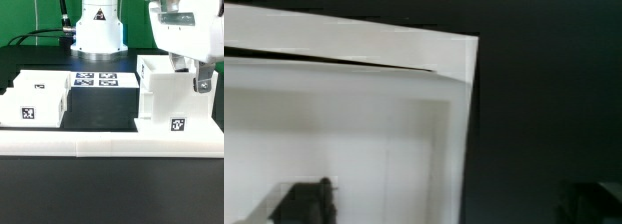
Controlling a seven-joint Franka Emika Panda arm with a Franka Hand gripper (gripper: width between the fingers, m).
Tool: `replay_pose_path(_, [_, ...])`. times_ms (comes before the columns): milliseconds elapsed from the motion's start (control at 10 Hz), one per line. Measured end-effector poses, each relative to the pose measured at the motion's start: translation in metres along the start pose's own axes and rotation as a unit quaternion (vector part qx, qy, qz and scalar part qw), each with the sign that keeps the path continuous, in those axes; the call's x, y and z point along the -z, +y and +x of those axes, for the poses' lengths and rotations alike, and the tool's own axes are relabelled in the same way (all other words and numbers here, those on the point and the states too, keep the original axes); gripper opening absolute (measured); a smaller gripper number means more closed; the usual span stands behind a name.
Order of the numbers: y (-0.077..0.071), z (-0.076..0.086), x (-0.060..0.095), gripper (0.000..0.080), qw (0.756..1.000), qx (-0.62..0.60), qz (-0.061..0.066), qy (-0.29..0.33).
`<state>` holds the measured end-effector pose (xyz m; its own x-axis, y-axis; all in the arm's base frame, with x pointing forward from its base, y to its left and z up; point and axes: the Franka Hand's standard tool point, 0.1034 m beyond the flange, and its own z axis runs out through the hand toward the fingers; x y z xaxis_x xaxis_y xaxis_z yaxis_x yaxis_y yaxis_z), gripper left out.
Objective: Assemble drawer
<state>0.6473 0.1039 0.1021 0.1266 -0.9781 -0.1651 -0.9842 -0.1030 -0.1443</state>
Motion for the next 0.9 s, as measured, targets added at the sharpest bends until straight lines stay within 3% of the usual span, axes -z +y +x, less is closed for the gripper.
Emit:
replay_pose_path(300, [0.001,-0.001,0.004,0.0648,0.999,0.039,-0.002,-0.002])
replay_pose_path(600, [0.017,-0.007,0.041,0.0649,0.987,0.160,-0.016,-0.022])
replay_pose_path(700, [0.018,-0.009,0.042,0.0649,0.988,0.156,-0.007,-0.018])
replay_pose_path(800, [0.019,-0.008,0.040,0.0649,0.987,0.162,-0.010,-0.019])
replay_pose_path(900, [0.023,-0.008,0.040,0.0649,0.977,0.208,-0.025,-0.025])
